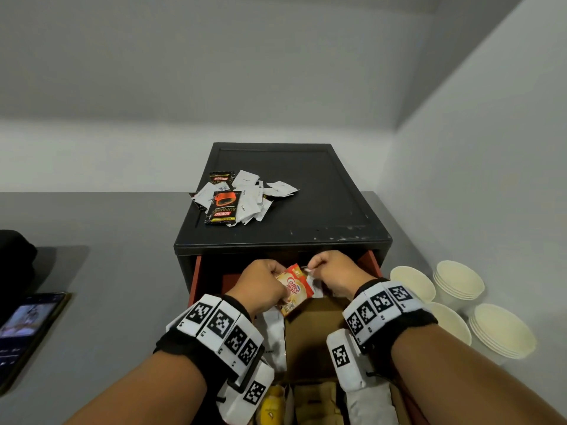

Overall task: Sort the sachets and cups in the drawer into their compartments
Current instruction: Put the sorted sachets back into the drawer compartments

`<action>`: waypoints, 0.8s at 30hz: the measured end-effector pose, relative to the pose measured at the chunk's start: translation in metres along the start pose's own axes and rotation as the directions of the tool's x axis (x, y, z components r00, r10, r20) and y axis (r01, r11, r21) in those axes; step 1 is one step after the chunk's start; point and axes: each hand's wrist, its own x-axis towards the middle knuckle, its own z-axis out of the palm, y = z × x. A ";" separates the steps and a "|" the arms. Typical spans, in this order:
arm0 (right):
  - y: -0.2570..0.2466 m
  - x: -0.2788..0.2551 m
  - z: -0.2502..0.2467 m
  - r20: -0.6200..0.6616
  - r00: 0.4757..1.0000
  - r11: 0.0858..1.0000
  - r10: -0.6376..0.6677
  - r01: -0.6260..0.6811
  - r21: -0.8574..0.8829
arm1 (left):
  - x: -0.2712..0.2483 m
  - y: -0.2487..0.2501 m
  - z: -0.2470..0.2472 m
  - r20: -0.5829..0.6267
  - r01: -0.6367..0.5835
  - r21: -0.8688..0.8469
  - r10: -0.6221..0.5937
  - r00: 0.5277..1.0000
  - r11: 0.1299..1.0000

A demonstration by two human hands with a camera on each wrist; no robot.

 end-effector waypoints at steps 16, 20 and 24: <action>0.019 0.015 0.008 -0.129 0.984 0.751 0.126 -0.180 -0.635 | -0.002 -0.001 -0.001 0.019 0.210 -0.234 -0.211 0.977 0.949; 0.017 0.015 0.012 -0.059 0.994 0.736 0.097 -0.111 -0.668 | -0.003 0.001 0.002 0.028 0.204 -0.220 -0.203 0.979 0.954; 0.014 0.012 0.016 -0.117 0.993 0.714 0.029 -0.103 -0.693 | -0.006 -0.002 -0.001 0.048 0.214 -0.229 -0.209 0.977 0.949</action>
